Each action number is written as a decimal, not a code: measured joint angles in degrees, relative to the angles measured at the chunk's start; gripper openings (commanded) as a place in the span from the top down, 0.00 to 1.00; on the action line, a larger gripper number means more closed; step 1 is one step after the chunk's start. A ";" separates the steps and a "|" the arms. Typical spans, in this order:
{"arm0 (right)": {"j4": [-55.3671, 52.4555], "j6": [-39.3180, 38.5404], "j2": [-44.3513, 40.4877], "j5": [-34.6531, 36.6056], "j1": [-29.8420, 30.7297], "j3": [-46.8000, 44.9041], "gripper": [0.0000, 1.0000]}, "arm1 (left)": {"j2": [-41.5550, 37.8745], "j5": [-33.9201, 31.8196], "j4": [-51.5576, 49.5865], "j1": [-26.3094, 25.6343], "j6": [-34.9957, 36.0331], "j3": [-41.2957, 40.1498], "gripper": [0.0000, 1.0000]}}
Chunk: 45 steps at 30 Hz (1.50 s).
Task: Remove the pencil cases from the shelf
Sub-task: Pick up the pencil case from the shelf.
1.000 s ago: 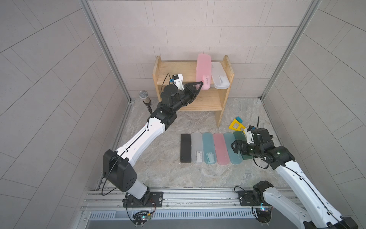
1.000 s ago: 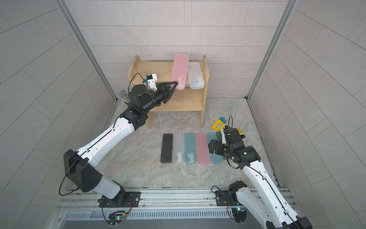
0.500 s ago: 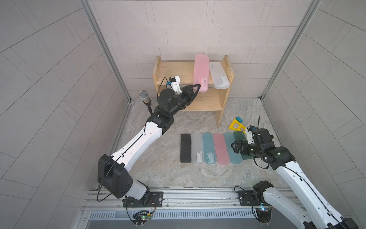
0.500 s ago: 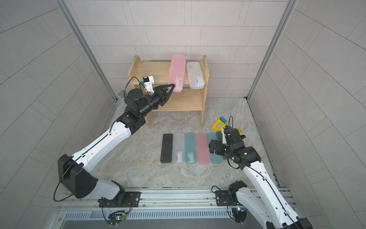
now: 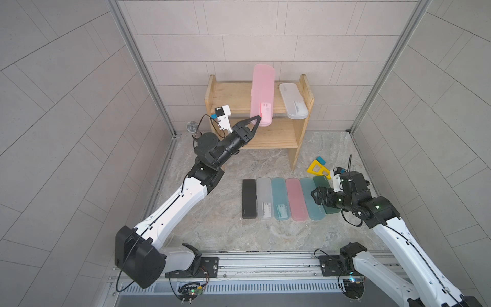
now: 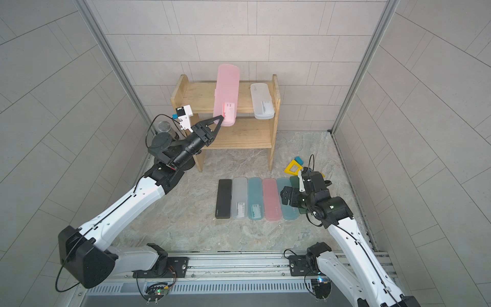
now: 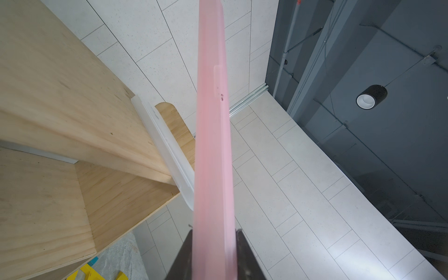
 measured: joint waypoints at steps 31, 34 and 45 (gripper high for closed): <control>8.48 8.68 3.19 -2.40 14.53 9.38 0.00 | -46.71 -2.91 -5.95 1.86 20.59 -38.97 1.00; 13.51 10.99 7.28 -1.40 20.28 14.69 0.00 | -52.83 -4.46 -9.42 1.86 23.50 -42.47 1.00; 25.51 13.51 33.16 3.39 37.70 38.40 0.00 | -63.54 -7.78 -19.50 1.86 28.85 -46.88 1.00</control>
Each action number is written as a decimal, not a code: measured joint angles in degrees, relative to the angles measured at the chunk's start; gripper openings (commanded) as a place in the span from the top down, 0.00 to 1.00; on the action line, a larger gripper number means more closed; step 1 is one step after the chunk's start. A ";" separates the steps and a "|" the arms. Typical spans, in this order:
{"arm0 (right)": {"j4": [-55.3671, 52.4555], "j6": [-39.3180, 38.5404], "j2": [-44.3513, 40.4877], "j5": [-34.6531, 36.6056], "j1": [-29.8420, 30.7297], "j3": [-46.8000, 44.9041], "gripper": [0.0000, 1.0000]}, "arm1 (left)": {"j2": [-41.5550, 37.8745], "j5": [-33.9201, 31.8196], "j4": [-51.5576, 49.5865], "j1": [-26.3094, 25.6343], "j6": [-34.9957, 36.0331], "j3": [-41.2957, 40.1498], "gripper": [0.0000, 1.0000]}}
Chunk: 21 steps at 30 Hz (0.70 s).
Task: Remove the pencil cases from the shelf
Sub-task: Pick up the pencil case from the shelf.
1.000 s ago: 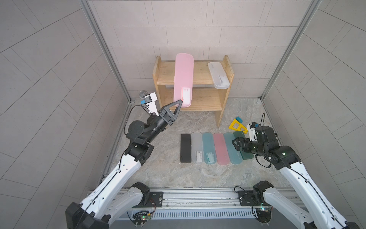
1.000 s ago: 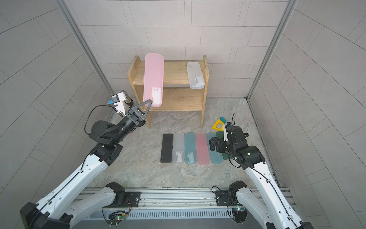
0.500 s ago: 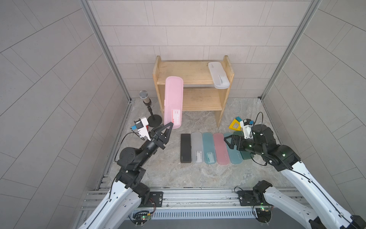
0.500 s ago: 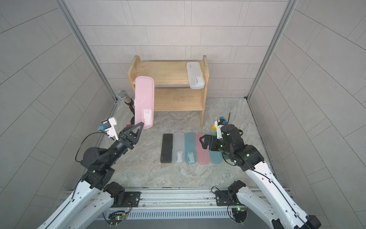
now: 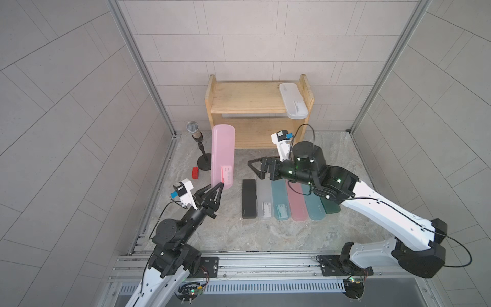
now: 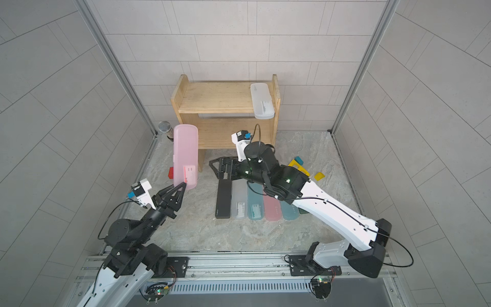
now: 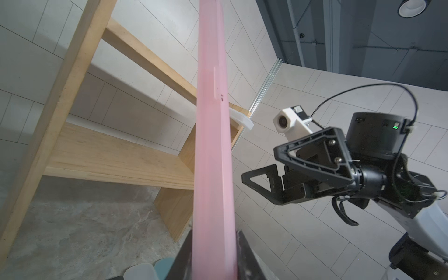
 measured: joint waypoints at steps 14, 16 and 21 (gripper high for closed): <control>-2.84 -3.15 17.25 3.34 6.08 18.58 0.00 | -3.89 -0.94 -5.90 0.00 0.79 -0.96 1.00; -3.54 -3.50 18.82 3.58 6.36 20.59 0.00 | -3.89 -0.96 -6.45 0.00 0.85 -0.96 1.00; -6.27 -4.61 22.18 5.55 7.28 24.90 0.01 | -4.15 -1.07 -7.56 0.00 1.46 -0.96 1.00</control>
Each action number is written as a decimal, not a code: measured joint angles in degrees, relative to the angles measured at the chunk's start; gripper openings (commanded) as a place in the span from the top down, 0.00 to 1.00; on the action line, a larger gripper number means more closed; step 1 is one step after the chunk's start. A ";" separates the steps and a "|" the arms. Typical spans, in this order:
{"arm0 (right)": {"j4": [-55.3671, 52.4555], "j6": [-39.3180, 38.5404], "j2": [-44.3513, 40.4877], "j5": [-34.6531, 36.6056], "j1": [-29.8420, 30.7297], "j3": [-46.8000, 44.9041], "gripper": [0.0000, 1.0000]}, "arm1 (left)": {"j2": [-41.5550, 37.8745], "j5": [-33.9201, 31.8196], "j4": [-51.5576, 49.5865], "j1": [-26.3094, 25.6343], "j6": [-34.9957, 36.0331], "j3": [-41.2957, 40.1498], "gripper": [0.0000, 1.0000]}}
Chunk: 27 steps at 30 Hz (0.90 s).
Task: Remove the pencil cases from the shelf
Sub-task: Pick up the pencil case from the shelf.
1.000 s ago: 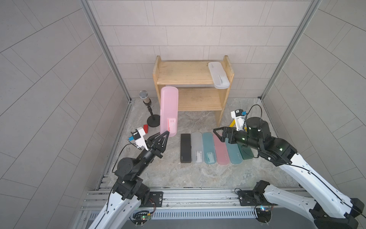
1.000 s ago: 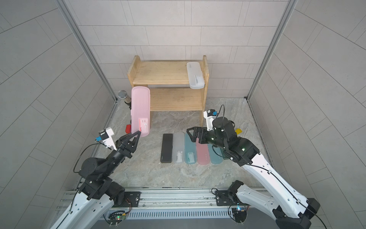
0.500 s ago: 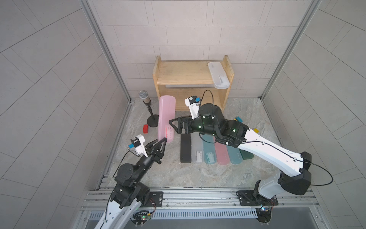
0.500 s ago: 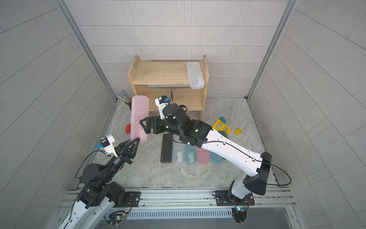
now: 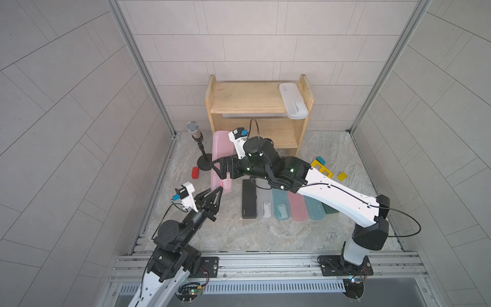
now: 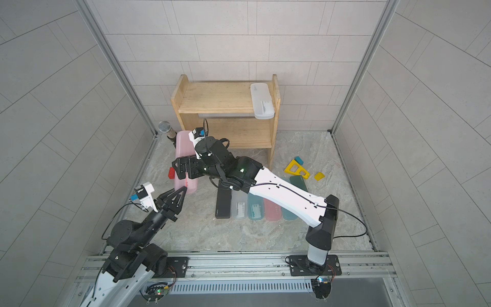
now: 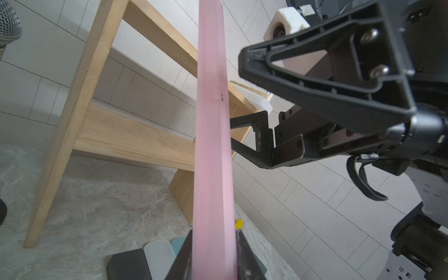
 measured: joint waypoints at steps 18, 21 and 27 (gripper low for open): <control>-6.10 -0.37 5.42 3.41 0.87 6.75 0.10 | -2.10 -0.68 -5.05 0.22 1.95 0.28 1.00; -6.19 -0.20 6.19 3.82 0.94 6.93 0.15 | -2.38 -1.11 -6.32 0.24 2.10 0.28 1.00; -5.90 0.94 6.34 4.15 1.20 7.26 0.40 | -2.97 -1.18 -6.82 0.24 2.10 0.28 1.00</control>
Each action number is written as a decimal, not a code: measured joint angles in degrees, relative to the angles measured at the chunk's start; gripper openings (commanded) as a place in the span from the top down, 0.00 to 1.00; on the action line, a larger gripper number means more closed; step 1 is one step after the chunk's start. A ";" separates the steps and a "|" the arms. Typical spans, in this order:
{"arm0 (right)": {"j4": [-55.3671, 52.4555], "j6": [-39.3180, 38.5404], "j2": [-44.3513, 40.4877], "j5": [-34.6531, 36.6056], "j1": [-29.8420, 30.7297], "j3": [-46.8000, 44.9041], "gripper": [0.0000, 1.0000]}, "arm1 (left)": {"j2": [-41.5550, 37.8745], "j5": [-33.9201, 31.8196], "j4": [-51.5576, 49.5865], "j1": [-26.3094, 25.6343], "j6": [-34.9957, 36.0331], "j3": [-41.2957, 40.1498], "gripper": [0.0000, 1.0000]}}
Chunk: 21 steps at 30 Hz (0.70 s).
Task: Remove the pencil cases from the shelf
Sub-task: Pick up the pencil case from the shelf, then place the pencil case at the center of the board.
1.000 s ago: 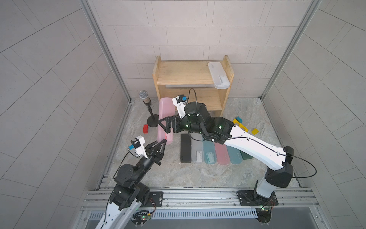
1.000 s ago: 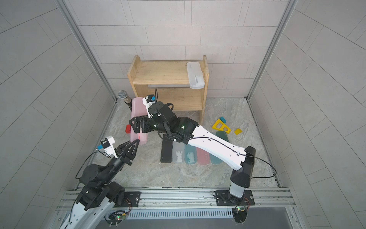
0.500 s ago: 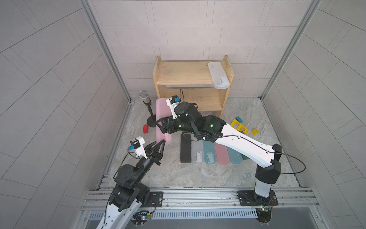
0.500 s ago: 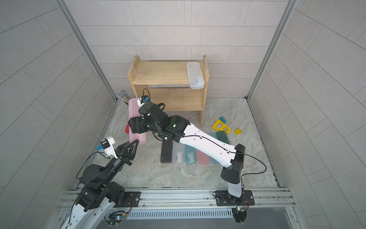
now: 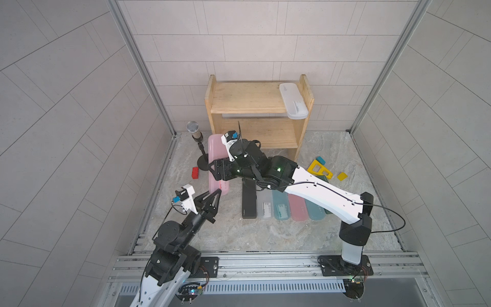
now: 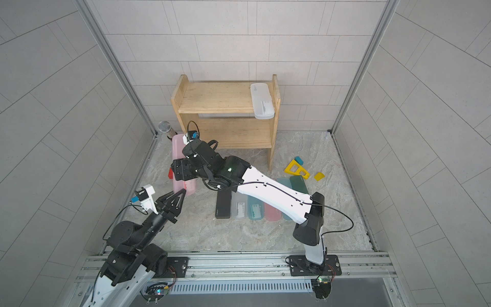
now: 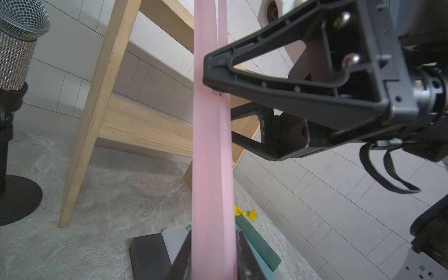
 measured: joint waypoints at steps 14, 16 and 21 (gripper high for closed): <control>1.18 -0.52 -3.69 0.90 -3.41 -18.99 0.45 | -1.46 -7.93 -8.09 -0.02 1.38 5.16 0.00; 1.42 -0.15 -4.96 0.55 -4.74 -23.87 0.44 | -1.60 -10.58 -10.10 -0.02 1.66 6.86 0.00; 3.89 2.32 -5.75 -1.77 -6.19 -30.69 0.43 | -1.64 -17.05 -14.73 -0.02 3.04 10.43 0.00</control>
